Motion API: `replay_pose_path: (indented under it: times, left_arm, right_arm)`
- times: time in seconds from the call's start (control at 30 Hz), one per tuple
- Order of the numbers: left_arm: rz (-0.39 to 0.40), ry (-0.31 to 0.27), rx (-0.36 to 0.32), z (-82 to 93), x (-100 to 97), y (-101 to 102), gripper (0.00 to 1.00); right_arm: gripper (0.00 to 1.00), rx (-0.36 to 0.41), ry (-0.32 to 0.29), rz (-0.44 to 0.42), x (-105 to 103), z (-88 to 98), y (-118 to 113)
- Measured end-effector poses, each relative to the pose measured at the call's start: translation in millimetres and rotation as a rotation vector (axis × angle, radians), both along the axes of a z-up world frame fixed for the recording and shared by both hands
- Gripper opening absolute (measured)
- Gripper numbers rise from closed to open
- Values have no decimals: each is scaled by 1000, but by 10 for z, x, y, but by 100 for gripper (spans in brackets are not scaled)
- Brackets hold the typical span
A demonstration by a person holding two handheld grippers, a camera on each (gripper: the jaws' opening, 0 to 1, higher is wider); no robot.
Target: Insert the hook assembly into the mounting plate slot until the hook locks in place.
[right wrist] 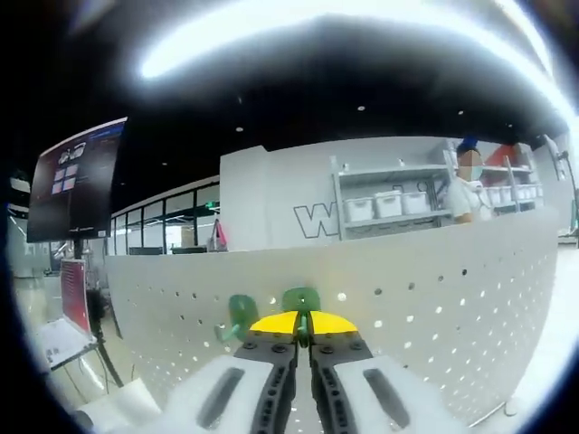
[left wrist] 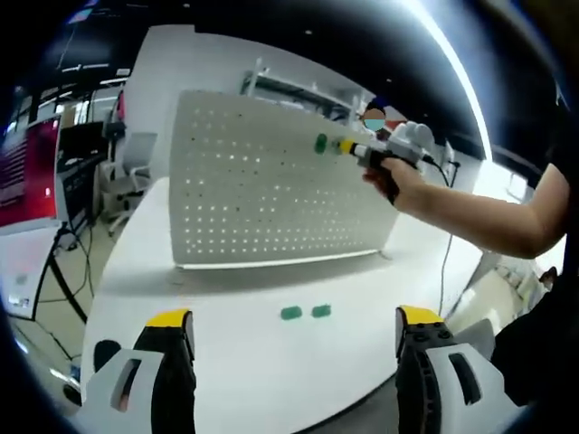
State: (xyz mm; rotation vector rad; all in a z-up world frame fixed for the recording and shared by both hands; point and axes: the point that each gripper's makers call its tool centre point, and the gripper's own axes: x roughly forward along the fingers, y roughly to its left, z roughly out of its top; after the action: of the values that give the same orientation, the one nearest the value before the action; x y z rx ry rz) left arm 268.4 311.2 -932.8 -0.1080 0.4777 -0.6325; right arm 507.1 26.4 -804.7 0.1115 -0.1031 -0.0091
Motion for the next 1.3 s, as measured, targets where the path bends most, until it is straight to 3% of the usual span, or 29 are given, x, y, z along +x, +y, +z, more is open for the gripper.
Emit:
replay_pose_path:
  times: [0.17, 0.47, 0.67, 0.87, 1.3]
  left_arm:
    - [2, -3, -3, 30, 34, -11, 92]
    - [-2, 2, -9, 10, 56, -50, 91]
    - [5, 23, -4, -59, 15, -42, 91]
    - [11, 32, -1, -91, -11, -24, 91]
    - [13, 43, 6, -125, -113, -7, 90]
  right_arm:
    - [0, 13, -4, -16, 8, 0, -1]
    - [0, -30, -6, -53, 1, -4, 27]
    - [1, 4, 42, -50, -10, -17, 27]
    - [15, 19, 68, -58, -27, -75, 47]
    - [21, -22, -4, 13, -311, 181, 147]
